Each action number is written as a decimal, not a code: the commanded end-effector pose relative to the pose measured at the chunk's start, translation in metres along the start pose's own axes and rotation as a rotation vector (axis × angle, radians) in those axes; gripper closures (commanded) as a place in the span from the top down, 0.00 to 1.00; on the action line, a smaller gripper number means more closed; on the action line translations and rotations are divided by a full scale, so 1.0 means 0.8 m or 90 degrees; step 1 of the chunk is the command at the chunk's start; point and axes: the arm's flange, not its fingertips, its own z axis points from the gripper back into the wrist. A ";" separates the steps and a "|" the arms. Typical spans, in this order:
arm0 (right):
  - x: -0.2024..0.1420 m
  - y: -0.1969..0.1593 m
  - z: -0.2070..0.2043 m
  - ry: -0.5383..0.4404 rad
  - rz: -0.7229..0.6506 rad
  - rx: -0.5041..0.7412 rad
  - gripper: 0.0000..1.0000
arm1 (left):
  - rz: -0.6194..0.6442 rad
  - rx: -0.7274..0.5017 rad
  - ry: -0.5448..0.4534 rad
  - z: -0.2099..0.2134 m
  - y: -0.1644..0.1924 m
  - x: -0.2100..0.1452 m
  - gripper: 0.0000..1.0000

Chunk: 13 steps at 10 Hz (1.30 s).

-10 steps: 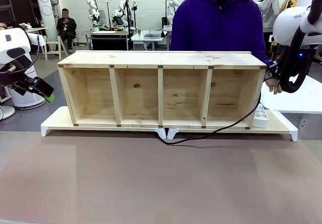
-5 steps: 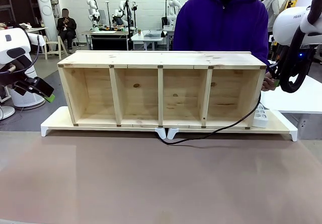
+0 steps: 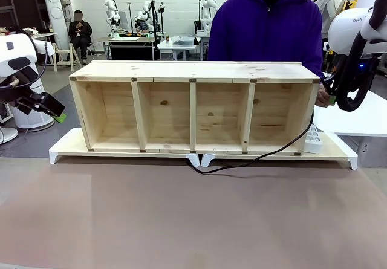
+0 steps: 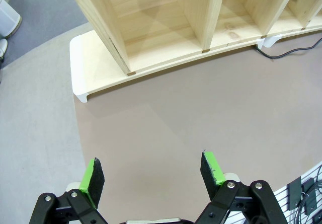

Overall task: Perform cable management.
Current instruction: Release the Power Cable when the human grasps it.

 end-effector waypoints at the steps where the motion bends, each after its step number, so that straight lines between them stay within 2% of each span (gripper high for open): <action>1: -0.001 -0.001 0.002 0.013 -0.002 -0.003 0.37 | 0.007 -0.001 0.000 -0.001 0.000 0.000 1.00; 2: 0.000 -0.001 0.002 0.016 -0.002 -0.003 0.57 | 0.007 -0.001 0.000 -0.001 0.000 0.000 1.00; 3: -0.001 -0.001 0.003 0.017 -0.002 -0.004 0.40 | 0.007 -0.001 0.000 -0.001 0.000 0.000 1.00; 4: -0.001 -0.001 0.004 0.017 -0.001 -0.005 0.77 | 0.007 -0.001 0.000 -0.001 0.000 0.000 1.00; 5: -0.001 0.000 0.004 0.015 0.001 -0.006 0.62 | 0.007 -0.001 0.000 -0.001 0.000 0.000 1.00; 6: -0.001 0.000 0.005 0.015 0.003 -0.005 0.97 | 0.007 -0.001 0.000 -0.001 0.000 0.000 1.00; 7: -0.001 0.000 0.005 0.015 0.004 -0.003 0.82 | 0.007 -0.001 0.000 -0.001 0.000 0.000 1.00; 8: -0.002 0.001 0.005 -0.011 0.010 -0.017 1.00 | 0.007 -0.001 0.000 -0.001 0.000 0.000 1.00; 9: -0.002 -0.002 0.000 0.009 0.000 -0.001 1.00 | 0.007 -0.001 0.000 -0.001 0.000 0.000 1.00; 13: -0.002 -0.002 0.000 0.009 0.000 -0.001 1.00 | 0.007 -0.001 0.000 -0.001 0.000 0.000 1.00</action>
